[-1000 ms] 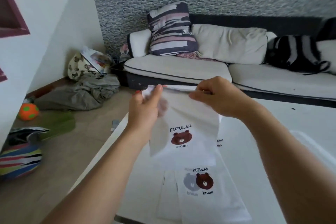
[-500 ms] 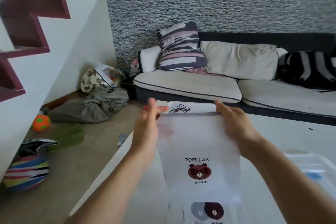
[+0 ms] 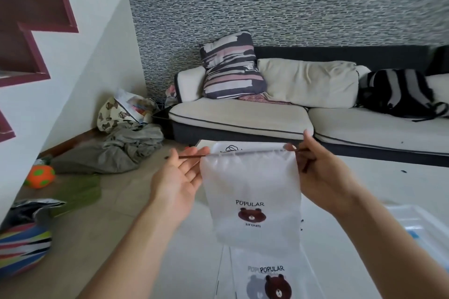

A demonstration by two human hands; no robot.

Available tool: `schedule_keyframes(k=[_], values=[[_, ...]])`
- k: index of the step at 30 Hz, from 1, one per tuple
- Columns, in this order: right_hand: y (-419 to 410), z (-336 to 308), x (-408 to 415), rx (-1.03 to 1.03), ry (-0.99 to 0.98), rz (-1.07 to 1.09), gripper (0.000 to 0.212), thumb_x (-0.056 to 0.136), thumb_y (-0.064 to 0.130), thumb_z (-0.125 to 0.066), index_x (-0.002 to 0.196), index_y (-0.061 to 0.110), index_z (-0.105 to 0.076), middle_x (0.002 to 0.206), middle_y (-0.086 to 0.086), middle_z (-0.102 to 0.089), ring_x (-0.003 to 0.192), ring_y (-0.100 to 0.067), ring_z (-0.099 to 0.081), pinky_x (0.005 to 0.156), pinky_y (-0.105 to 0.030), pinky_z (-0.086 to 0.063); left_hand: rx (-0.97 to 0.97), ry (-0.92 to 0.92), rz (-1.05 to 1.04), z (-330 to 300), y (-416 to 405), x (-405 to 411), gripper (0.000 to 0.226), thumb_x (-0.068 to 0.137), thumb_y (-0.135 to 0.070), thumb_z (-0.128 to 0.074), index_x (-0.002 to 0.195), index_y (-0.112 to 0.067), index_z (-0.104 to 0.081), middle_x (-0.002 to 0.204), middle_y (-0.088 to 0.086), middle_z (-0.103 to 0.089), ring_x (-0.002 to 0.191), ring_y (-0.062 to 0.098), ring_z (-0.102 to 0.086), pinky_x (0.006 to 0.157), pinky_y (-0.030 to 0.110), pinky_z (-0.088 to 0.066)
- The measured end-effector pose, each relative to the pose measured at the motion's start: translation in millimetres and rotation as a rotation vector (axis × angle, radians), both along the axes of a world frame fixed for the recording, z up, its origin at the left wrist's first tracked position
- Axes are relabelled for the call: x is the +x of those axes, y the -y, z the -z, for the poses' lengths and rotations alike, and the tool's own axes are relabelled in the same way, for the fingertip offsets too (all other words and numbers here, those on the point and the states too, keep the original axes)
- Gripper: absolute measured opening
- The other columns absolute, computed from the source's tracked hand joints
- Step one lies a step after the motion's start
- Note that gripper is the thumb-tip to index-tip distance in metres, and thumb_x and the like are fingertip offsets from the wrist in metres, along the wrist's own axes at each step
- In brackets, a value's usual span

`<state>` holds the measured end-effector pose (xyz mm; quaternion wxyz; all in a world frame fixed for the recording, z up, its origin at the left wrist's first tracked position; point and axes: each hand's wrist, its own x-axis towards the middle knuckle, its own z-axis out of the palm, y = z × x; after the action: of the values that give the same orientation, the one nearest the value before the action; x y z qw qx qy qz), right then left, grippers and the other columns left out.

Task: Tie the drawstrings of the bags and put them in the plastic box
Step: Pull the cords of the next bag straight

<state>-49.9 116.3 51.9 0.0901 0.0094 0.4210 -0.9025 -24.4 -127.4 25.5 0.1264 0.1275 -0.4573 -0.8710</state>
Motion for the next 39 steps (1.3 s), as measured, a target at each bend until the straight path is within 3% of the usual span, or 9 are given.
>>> schedule_keyframes(k=[2, 5, 10, 16, 18, 22, 29, 34, 39], values=[[1, -2, 0, -0.103, -0.047, 0.033, 0.044, 0.101, 0.036, -0.052, 0.062, 0.015, -0.047, 0.071, -0.002, -0.064, 0.067, -0.009, -0.072, 0.061, -0.021, -0.058, 0.153, -0.027, 0.000, -6, 0, 2, 0.050, 0.110, -0.038, -0.024, 0.076, -0.011, -0.051, 0.077, 0.011, -0.073, 0.082, 0.023, -0.073, 0.080, 0.037, -0.053], [5, -1, -3, -0.242, -0.055, 0.055, 0.055, 0.103, 0.032, -0.049, 0.051, 0.015, -0.046, 0.054, 0.002, -0.042, 0.054, -0.014, -0.060, 0.077, -0.025, -0.059, 0.274, -0.069, -0.091, -12, -2, 5, 0.050, 0.110, -0.037, -0.026, 0.064, -0.017, -0.032, 0.047, 0.000, -0.044, 0.045, 0.015, -0.059, 0.068, 0.032, -0.051], [-25, -5, -12, -0.208, -0.011, 0.151, 0.048, 0.106, 0.026, -0.045, 0.061, 0.019, -0.029, 0.046, 0.004, -0.020, 0.038, -0.011, -0.024, 0.050, -0.019, -0.046, 0.304, -0.115, -0.245, -24, 53, 11, 0.051, 0.110, -0.034, -0.027, 0.061, -0.021, -0.026, 0.055, -0.007, -0.016, 0.039, 0.009, -0.017, 0.041, 0.018, -0.022], [-4, -4, -5, 0.149, -0.063, 0.120, 0.047, 0.102, 0.029, -0.054, 0.064, 0.022, -0.027, 0.054, 0.005, -0.018, 0.043, -0.011, -0.018, 0.042, -0.020, -0.027, 0.033, -0.086, -0.217, -24, 39, 11, 0.054, 0.105, -0.052, -0.032, 0.061, -0.022, -0.029, 0.055, -0.006, -0.018, 0.045, 0.012, -0.015, 0.044, 0.024, -0.017], [15, -9, 5, 0.181, -0.103, -0.009, 0.044, 0.096, 0.035, -0.060, 0.064, 0.020, -0.034, 0.056, 0.004, -0.022, 0.046, -0.011, -0.023, 0.041, -0.021, -0.033, 0.022, -0.103, 0.001, -27, 17, 14, 0.052, 0.103, -0.055, -0.022, 0.064, -0.023, -0.029, 0.057, -0.006, -0.021, 0.049, 0.012, -0.017, 0.050, 0.028, -0.017], [44, -17, 26, 0.259, -0.272, -0.296, 0.023, 0.083, 0.028, -0.067, 0.073, 0.008, -0.059, 0.069, -0.006, -0.054, 0.063, -0.018, -0.057, 0.063, -0.030, -0.056, -0.165, -0.168, 0.254, -26, -29, 20, 0.032, 0.098, -0.019, -0.026, 0.069, -0.021, -0.037, 0.064, -0.004, -0.028, 0.051, 0.011, -0.026, 0.047, 0.024, -0.025], [43, -15, 31, 0.348, -0.386, -0.210, 0.013, 0.091, 0.003, -0.060, 0.101, 0.007, -0.067, 0.083, -0.009, -0.072, 0.077, -0.020, -0.068, 0.071, -0.026, -0.057, -0.433, -0.344, 0.116, -13, -39, 28, 0.031, 0.102, -0.024, -0.052, 0.088, -0.023, -0.080, 0.065, 0.000, -0.060, 0.058, 0.011, -0.056, 0.055, 0.022, -0.045], [41, -15, 31, 0.318, -0.383, -0.167, 0.032, 0.096, 0.000, -0.056, 0.127, 0.008, -0.057, 0.093, -0.011, -0.073, 0.065, -0.018, -0.063, 0.062, -0.025, -0.052, -0.457, -0.265, 0.012, -15, -44, 32, 0.028, 0.099, -0.033, -0.057, 0.083, -0.023, -0.078, 0.051, -0.008, -0.030, 0.044, 0.008, -0.024, 0.043, 0.018, -0.023], [43, -16, 31, 0.321, -0.432, -0.168, 0.025, 0.097, 0.003, -0.055, 0.121, 0.005, -0.062, 0.098, -0.009, -0.074, 0.063, -0.014, -0.059, 0.058, -0.021, -0.049, -0.413, -0.220, 0.079, -24, -52, 37, 0.044, 0.106, -0.026, -0.042, 0.066, -0.020, -0.061, 0.054, -0.009, -0.024, 0.045, 0.008, -0.017, 0.040, 0.019, -0.017]])
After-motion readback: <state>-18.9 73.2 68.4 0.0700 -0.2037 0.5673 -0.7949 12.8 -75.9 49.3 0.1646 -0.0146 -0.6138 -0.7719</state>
